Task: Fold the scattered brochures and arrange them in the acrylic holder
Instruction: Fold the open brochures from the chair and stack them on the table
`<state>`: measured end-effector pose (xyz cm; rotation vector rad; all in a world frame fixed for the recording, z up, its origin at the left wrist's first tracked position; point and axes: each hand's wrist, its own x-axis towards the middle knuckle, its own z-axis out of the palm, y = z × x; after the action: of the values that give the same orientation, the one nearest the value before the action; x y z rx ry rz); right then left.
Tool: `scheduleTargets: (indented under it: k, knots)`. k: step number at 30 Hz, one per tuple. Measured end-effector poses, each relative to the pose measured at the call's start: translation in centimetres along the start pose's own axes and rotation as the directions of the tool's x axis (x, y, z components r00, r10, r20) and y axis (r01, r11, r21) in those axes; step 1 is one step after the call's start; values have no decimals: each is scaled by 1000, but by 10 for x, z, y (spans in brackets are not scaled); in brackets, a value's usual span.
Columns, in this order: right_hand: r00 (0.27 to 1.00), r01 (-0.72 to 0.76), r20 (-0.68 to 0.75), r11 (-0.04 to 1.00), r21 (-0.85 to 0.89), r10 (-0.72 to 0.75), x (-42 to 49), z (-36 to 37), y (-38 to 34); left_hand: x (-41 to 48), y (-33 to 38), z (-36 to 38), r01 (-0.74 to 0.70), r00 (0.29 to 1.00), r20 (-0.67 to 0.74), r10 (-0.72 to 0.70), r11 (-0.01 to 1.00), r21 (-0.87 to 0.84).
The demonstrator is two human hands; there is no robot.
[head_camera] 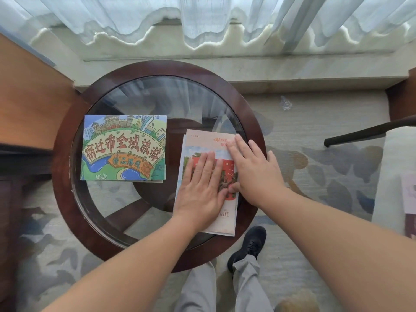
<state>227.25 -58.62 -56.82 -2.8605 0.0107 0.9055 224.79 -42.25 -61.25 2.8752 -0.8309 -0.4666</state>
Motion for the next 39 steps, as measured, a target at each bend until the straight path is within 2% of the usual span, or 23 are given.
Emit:
scheduleTargets:
  k: [8, 11, 16, 20, 23, 27, 32, 39]
  knots:
    - [1000, -5, -2, 1000, -3, 4, 0, 1, -1, -52, 2, 9, -91, 988, 129, 80, 992, 86]
    - [1000, -1, -7, 1000, 0, 1, 1, 1, -1, -52, 3, 7, -87, 987, 140, 74, 993, 85]
    - [1000, 3, -6, 1000, 4, -3, -6, -5, -4, -49, 8, -3, -46, 971, 237, 13, 989, 138]
    - [997, -18, -68, 989, 145, 28, -43, -19, 6, -36, 22, -40, 29, 978, 206, -39, 998, 53]
    - [986, -89, -117, 963, 253, 122, -87, -30, 38, -18, 48, -71, -47, 986, 161, 39, 998, 43]
    - [940, -229, -160, 904, 361, 302, -155, -41, 105, 10, 113, -101, -189, 980, 69, 187, 982, 27]
    - [862, -378, -148, 809, 450, 485, -252, -29, 205, 28, 231, -111, -379, 917, 146, 370, 924, 41]
    - [769, -470, -118, 681, 562, 628, -383, 18, 346, 24, 440, -92, -500, 850, 186, 493, 866, -7]
